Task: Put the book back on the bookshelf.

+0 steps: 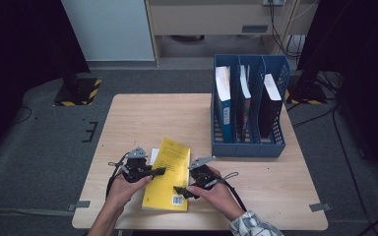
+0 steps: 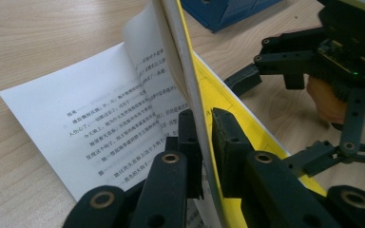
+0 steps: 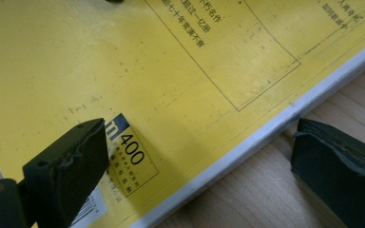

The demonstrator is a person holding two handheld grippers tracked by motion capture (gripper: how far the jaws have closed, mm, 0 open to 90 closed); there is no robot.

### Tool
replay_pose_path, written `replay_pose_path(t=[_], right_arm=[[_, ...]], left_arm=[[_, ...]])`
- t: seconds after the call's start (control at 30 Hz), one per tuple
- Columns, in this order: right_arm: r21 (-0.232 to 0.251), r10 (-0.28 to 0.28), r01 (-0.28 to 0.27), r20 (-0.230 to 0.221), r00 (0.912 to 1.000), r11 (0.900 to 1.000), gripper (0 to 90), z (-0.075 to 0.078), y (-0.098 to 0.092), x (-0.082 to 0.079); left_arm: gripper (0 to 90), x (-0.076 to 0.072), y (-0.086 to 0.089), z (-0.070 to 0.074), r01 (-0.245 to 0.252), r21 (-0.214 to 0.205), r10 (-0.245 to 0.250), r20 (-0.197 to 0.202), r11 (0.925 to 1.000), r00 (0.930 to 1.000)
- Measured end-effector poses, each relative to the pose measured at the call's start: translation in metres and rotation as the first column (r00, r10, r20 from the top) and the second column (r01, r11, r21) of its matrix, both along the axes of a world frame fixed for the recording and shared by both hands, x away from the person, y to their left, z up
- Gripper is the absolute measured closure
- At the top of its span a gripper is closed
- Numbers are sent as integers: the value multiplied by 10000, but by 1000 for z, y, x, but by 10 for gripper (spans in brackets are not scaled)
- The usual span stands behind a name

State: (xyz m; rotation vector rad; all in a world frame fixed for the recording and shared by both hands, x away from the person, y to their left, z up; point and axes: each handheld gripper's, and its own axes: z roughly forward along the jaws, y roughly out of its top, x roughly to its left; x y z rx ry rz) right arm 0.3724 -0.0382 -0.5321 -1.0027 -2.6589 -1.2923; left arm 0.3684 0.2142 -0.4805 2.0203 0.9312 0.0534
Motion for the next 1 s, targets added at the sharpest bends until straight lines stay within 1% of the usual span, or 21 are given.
replay_pose_path(t=[0.03, 0.07, 0.13, 0.17, 0.27, 0.33, 0.37, 0.4, 0.47, 0.57, 0.6, 0.63, 0.67, 0.73, 0.83, 0.9, 1.0], right_arm=[[21, 61, -60, -19, 10000, 10000, 44, 0, 0, 2], [72, 7, -6, -146, 9999, 10000, 43, 0, 0, 3], [278, 95, -88, -243, 9997, 9996, 45, 0, -1, 6], [341, 159, -150, -276, 9995, 9993, 44, -1, -1, 8], [386, 296, -279, -451, 9985, 9989, 44, 0, 0, 12], [378, 395, -373, -588, 9975, 9986, 64, 1, 0, 14], [394, 425, -399, -675, 9968, 9984, 76, 2, 0, 16], [403, 425, -396, -735, 9964, 9984, 95, 2, 0, 16], [411, 422, -388, -871, 9953, 9984, 151, 3, -1, 19], [394, 475, -442, -875, 9950, 9982, 177, 4, -2, 19], [371, 467, -434, -928, 9946, 9984, 187, 4, -1, 19], [377, 473, -440, -917, 9947, 9983, 204, 5, -1, 19], [388, 481, -449, -873, 9950, 9982, 212, 6, -1, 20], [379, 475, -445, -834, 9954, 9983, 234, 9, -1, 20], [308, 528, -506, -726, 9960, 9982, 258, 15, 0, 21], [258, 558, -540, -712, 9959, 9982, 264, 18, 1, 22], [138, 616, -609, -555, 9966, 9980, 280, 24, 2, 23]], left_arm=[[828, 0, 0, 1, 40, -13, -40, 8, 10000, 10000], [828, 0, 1, 2, 88, -32, -88, 15, 10000, 10000], [829, 0, 2, 3, 188, -142, -188, -3, 9997, 9998], [831, -1, 2, 4, 244, -125, -244, -5, 9996, 9997], [831, -1, 2, 6, 329, -100, -329, 13, 9994, 9995], [830, 0, 3, 7, 427, -48, -427, 10, 9991, 9991], [828, 0, 3, 8, 461, -7, -461, -17, 9989, 9989], [825, 1, 4, 8, 549, 136, -548, -68, 9984, 9985], [817, 3, 5, 8, 764, 525, -755, -195, 9957, 9970], [801, 7, 6, 9, 1056, 710, -1025, -456, 9919, 9937], [795, 9, 7, 9, 1200, 910, -1153, -550, 9886, 9918], [788, 10, 7, 9, 1234, 945, -1185, -559, 9879, 9914], [782, 11, 8, 9, 1304, 1061, -1243, -624, 9858, 9903], [770, 14, 11, 8, 1323, 1171, -1240, -757, 9843, 9894], [773, 14, 14, 7, 1357, 1166, -1279, -723, 9839, 9892], [784, 14, 16, 8, 1332, 1008, -1264, -707, 9860, 9895], [798, 13, 18, 12, 1305, 869, -1265, -504, 9876, 9907]])
